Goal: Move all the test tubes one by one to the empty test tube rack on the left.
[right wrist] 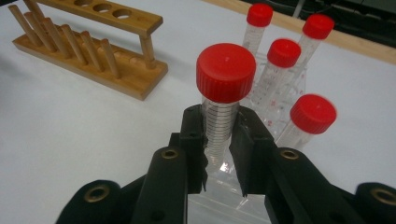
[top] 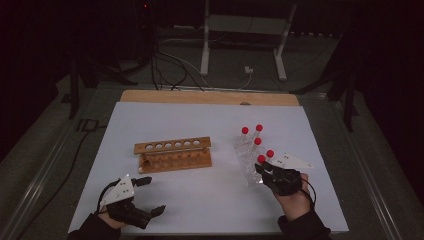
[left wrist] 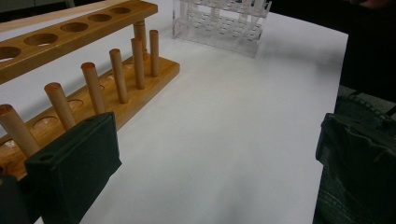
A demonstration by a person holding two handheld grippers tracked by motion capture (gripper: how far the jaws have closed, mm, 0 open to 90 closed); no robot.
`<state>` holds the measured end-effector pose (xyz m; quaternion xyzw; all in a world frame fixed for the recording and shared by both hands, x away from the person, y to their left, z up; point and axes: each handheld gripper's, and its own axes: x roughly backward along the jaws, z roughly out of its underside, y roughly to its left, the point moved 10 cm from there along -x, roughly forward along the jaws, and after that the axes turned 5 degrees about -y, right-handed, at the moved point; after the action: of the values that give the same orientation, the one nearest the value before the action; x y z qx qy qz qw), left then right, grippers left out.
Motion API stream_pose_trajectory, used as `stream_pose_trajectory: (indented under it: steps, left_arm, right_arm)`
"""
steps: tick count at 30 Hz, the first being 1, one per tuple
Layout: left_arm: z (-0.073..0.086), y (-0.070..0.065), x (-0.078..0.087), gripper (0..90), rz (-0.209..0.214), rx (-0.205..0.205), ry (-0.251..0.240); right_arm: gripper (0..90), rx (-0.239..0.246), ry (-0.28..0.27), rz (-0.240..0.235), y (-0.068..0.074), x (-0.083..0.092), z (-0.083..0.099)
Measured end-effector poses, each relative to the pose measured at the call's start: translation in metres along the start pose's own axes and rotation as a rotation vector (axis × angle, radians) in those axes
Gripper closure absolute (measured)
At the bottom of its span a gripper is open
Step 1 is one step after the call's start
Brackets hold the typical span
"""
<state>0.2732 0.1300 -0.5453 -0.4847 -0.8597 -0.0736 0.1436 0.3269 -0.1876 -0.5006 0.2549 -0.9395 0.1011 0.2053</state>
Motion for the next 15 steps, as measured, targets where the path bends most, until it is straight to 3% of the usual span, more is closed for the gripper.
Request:
stream_pose_trajectory:
  steps: [8,15]
  left_arm:
    - [0.0,0.0,-0.001,0.4,0.006,0.006,0.006]
    - [-0.001,-0.002,-0.001,0.4,0.013,0.007,0.011]
  right_arm:
    - [74.6,0.017,-0.047,0.012,0.0,0.015,-0.016]
    - [74.6,0.03,-0.072,-0.005,0.007,0.021,-0.026]
